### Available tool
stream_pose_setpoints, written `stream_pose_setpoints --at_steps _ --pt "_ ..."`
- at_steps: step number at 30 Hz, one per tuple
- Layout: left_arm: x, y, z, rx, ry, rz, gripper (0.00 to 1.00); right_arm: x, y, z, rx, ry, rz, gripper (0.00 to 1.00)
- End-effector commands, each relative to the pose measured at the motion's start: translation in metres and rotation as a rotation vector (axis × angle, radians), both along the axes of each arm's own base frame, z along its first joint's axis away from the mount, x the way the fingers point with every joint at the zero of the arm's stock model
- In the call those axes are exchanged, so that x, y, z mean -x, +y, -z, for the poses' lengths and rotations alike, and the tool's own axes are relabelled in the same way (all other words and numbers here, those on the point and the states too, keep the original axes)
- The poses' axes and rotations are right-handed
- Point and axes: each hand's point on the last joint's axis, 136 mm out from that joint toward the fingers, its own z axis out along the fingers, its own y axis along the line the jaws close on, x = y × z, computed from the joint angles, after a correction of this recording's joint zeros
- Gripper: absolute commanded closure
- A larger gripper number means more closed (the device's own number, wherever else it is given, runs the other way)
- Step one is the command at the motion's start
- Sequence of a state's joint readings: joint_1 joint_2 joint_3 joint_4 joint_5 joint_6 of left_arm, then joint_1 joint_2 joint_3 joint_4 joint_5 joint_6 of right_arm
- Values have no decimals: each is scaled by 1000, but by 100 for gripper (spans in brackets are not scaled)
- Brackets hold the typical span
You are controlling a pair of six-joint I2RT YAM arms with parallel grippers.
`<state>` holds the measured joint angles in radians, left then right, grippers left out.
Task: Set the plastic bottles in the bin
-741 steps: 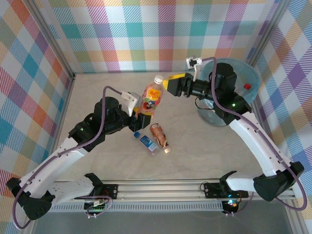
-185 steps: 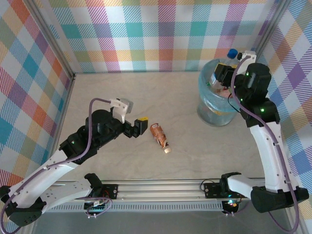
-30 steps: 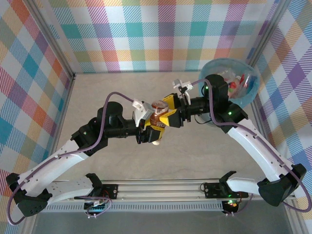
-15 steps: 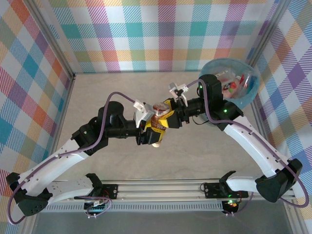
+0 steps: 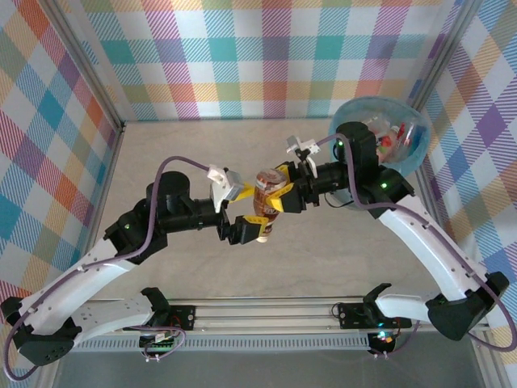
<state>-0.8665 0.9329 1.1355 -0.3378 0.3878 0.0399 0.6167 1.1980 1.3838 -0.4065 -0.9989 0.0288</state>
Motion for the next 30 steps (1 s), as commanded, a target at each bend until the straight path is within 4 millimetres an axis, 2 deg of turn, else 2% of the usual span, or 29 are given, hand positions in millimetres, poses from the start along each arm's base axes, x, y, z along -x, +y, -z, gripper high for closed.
stream_pose_setpoints --at_steps 1,6,10,13,16,18,21,24,27,30 --pt "6 5 -9 28 -38 -4 8 10 -12 -21 -21 -124 36 47" --pt "11 14 -10 41 -49 -15 6 -5 -30 -32 14 -222 182 50" --pt "13 20 -9 46 -60 -29 5 -27 -52 -43 27 -275 338 50" --pt "13 23 -8 44 -62 -38 5 -57 -74 -51 54 -287 510 50" --pt "12 24 -3 36 -57 -46 5 -103 -107 -52 126 -299 783 51" --pt "11 24 0 30 -51 -52 5 -134 -138 -52 181 -304 992 52" --pt "10 25 4 23 -46 -57 5 -165 -191 -51 237 -282 1300 54" --pt "9 25 7 19 -43 -62 5 -177 -232 -50 291 -308 1508 55" --pt "8 24 7 18 -45 -69 5 -185 -257 -40 347 -298 1607 55" --pt "6 22 9 16 -41 -70 5 -194 -274 -17 413 -218 1649 54"
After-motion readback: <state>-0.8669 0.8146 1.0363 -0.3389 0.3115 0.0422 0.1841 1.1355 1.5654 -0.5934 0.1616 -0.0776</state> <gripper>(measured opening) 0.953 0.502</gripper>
